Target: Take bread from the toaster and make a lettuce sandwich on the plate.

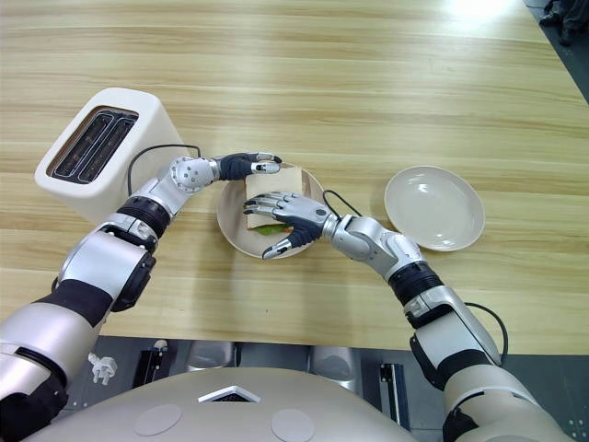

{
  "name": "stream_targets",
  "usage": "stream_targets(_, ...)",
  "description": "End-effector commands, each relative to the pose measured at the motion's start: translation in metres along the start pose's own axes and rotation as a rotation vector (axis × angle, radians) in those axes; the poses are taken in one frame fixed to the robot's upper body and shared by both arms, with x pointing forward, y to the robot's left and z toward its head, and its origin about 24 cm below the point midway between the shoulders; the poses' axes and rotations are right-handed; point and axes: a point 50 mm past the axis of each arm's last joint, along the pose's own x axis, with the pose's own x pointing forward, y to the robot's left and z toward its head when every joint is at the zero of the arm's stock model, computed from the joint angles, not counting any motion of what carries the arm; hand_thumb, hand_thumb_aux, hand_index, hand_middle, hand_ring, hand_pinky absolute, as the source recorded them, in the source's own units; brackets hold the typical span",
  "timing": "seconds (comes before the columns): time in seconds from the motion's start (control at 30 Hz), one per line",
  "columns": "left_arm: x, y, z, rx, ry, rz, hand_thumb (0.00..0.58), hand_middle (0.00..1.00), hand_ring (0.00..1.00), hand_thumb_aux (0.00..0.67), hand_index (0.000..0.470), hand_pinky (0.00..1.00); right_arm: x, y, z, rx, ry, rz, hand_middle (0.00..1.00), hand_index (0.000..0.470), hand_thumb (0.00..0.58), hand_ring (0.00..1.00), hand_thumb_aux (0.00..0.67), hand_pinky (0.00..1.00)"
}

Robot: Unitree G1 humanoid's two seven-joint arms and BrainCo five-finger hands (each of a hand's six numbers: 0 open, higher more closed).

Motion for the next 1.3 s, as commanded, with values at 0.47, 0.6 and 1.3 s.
stream_targets(0.47,-0.057,0.117,0.011,0.478,0.036,0.975,0.000,0.83,0.83,0.000,0.000,0.83,-0.011,0.006,-0.012,0.025,0.105,-0.010,0.00,0.000,0.000,0.00,0.000,0.00)
stream_targets(0.6,-0.072,0.111,0.013,0.311,-0.087,1.014,0.000,0.00,0.00,0.000,0.000,0.00,-0.012,-0.009,-0.010,0.040,0.087,-0.119,0.00,0.000,0.000,0.00,0.000,0.00)
stream_targets(1.3,-0.103,-0.002,0.007,-0.601,-0.404,0.806,0.000,0.00,0.00,0.000,0.000,0.00,-0.029,-0.059,-0.015,0.743,-0.108,-1.014,0.00,0.000,0.000,0.00,0.000,0.00)
